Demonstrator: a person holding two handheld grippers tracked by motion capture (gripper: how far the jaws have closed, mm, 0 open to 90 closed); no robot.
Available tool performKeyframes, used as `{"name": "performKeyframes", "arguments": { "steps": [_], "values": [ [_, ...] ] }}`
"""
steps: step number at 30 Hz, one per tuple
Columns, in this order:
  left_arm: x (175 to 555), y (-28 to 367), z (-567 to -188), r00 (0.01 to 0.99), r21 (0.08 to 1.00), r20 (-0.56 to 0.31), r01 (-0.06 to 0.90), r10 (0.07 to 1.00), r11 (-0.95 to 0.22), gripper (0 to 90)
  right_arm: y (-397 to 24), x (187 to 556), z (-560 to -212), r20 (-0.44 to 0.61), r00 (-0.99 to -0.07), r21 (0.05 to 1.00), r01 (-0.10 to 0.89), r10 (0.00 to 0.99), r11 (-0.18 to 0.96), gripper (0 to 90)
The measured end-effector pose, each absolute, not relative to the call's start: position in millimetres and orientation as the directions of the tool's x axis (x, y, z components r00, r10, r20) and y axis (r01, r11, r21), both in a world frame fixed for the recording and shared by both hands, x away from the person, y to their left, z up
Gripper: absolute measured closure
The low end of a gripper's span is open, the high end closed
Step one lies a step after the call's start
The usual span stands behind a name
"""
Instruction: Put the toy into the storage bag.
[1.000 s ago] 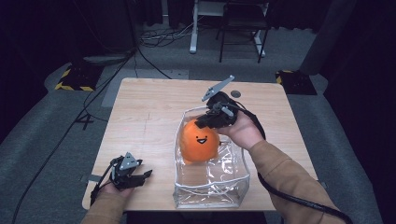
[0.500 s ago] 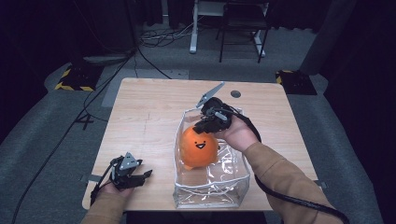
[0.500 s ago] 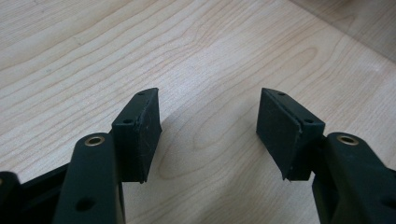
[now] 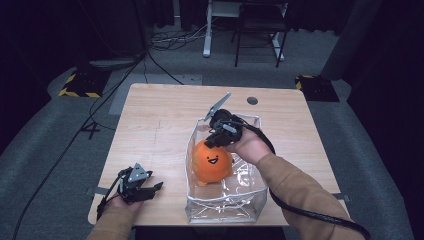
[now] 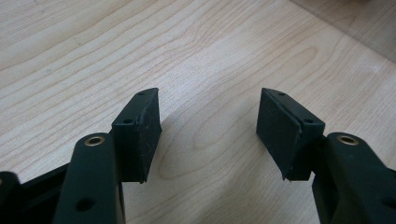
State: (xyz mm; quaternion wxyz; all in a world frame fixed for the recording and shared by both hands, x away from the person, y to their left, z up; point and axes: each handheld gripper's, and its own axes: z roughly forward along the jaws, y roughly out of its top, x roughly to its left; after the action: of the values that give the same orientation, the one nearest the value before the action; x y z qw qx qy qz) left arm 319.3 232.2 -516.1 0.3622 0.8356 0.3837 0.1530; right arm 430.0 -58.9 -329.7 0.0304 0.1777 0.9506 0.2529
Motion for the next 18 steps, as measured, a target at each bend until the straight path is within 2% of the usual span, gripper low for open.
{"name": "performKeyframes", "arguments": {
  "steps": [18],
  "values": [
    [319.2,232.2,-516.1,0.659,0.723,-0.022,0.530,0.752,-0.443,40.3,-53.4,429.0,-339.6,0.022,-0.939,0.439,0.318,0.344,0.841,75.9]
  ]
}}
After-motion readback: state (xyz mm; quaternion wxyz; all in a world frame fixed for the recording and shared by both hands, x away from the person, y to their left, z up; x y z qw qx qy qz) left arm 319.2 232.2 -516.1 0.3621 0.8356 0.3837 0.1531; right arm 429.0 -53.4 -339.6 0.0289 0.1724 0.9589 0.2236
